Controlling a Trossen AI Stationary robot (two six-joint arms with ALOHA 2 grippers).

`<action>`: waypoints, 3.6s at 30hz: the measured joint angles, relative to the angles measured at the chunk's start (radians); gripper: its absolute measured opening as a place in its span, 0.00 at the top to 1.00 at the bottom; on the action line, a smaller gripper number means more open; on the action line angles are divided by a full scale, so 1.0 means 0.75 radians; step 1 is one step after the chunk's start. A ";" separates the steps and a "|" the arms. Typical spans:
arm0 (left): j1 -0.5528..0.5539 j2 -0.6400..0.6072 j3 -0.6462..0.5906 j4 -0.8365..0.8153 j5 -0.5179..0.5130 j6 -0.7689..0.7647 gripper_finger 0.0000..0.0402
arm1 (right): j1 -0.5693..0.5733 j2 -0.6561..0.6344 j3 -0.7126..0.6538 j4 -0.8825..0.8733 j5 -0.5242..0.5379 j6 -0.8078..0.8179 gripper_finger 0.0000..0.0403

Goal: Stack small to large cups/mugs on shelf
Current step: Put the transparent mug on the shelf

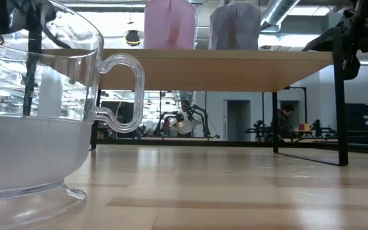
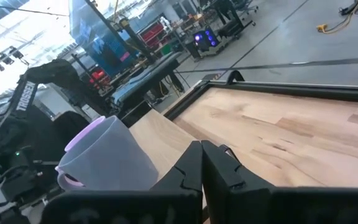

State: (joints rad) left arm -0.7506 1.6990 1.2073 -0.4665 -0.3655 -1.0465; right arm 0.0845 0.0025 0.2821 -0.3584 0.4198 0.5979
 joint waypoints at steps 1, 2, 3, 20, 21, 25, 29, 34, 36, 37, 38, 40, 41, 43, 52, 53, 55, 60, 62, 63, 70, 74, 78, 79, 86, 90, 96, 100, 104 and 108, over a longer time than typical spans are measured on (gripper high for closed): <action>0.000 0.019 0.025 -0.030 0.000 -0.013 0.53 | 0.000 0.000 0.000 0.000 0.000 -0.001 0.94; 0.000 0.037 0.047 -0.064 -0.002 -0.026 0.53 | 0.000 0.000 0.000 0.000 0.000 -0.003 0.95; 0.000 0.054 0.068 -0.099 -0.005 -0.040 0.53 | 0.000 0.000 0.000 0.000 -0.001 -0.004 0.95; 0.048 0.095 0.129 -0.224 0.073 -0.172 0.53 | 0.001 0.000 0.000 -0.003 -0.006 -0.009 0.95; 0.050 0.095 0.129 -0.223 0.073 -0.172 0.53 | 0.001 0.000 0.000 -0.004 -0.006 -0.009 0.94; 0.049 0.095 0.129 -0.223 0.064 -0.172 0.53 | 0.001 0.000 0.000 -0.004 -0.006 -0.009 0.94; 0.047 0.096 0.129 -0.232 0.064 -0.171 0.53 | 0.001 0.000 0.000 -0.004 -0.006 -0.031 0.95; 0.043 0.131 0.129 -0.233 0.073 -0.185 0.53 | 0.000 0.000 -0.001 -0.004 -0.006 -0.040 0.94; 0.043 0.141 0.130 -0.234 0.078 -0.189 0.53 | 0.001 0.000 -0.001 -0.004 -0.006 -0.041 0.94; 0.043 0.142 0.129 -0.246 0.077 -0.192 0.53 | 0.001 0.000 -0.001 -0.001 -0.006 -0.041 0.94; 0.043 0.145 0.129 -0.240 0.066 -0.197 0.53 | 0.000 0.000 -0.001 -0.002 -0.006 -0.040 0.94; 0.043 0.152 0.132 -0.235 0.061 -0.211 0.53 | 0.000 0.001 -0.001 -0.001 -0.006 -0.040 0.94; 0.043 0.158 0.131 -0.254 0.068 -0.218 0.53 | 0.001 0.000 -0.001 0.003 -0.006 -0.040 0.95; 0.049 0.183 0.131 -0.252 0.103 -0.229 0.53 | 0.000 0.001 -0.001 0.000 -0.006 -0.041 0.95; 0.050 0.226 0.131 -0.208 0.157 -0.222 0.59 | 0.000 0.001 -0.001 0.001 -0.005 -0.040 0.94; 0.050 0.225 0.136 -0.216 0.157 -0.205 0.62 | 0.001 0.001 -0.001 0.001 -0.006 -0.040 0.94; 0.050 0.224 0.155 -0.218 0.168 -0.165 0.71 | 0.000 0.001 -0.001 0.001 -0.005 -0.040 0.94; 0.051 0.222 0.185 -0.232 0.167 -0.079 0.96 | 0.000 0.001 -0.001 0.001 -0.005 -0.040 0.94; 0.052 0.222 0.190 -0.224 0.167 -0.076 0.98 | 0.001 0.001 -0.001 0.001 -0.005 -0.040 0.94; 0.052 0.222 0.190 -0.229 0.167 -0.076 0.98 | 0.000 0.001 -0.001 0.001 -0.005 -0.040 0.94; 0.052 0.222 0.190 -0.229 0.170 -0.082 1.00 | 0.000 0.001 -0.001 0.001 -0.005 -0.040 0.94; 0.052 0.222 0.212 -0.261 0.178 -0.081 1.00 | 0.000 0.001 -0.001 0.001 -0.005 -0.040 0.94; 0.052 0.222 0.308 -0.369 0.137 -0.047 1.00 | 0.000 0.001 -0.001 0.001 -0.005 -0.040 0.94; 0.052 0.222 0.338 -0.409 0.124 -0.034 1.00 | 0.001 0.001 -0.001 0.001 -0.005 -0.040 0.94; 0.052 0.222 0.572 -0.766 0.069 -0.017 1.00 | 0.000 0.001 -0.001 0.001 -0.005 -0.040 0.94; 0.052 0.222 0.731 -0.980 0.029 -0.031 1.00 | 0.001 0.001 -0.001 0.001 -0.005 -0.040 0.94; 0.057 0.221 0.979 -1.384 -0.097 -0.108 1.00 | 0.000 0.001 -0.001 0.001 -0.006 -0.040 0.94; 0.078 0.199 1.075 -1.463 -0.193 -0.062 1.00 | 0.000 0.001 -0.001 0.001 -0.005 -0.040 0.94; 0.112 0.121 1.088 -1.473 -0.255 -0.009 1.00 | 0.000 0.000 -0.001 -0.001 -0.006 -0.040 0.94; 0.150 0.047 1.088 -1.474 -0.264 -0.022 1.00 | 0.001 0.000 -0.001 -0.009 -0.040 -0.040 0.94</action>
State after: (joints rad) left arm -0.6380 1.7339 2.0232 -1.5718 -0.5636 -1.0630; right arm 0.0849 0.0025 0.2817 -0.3653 0.3898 0.5677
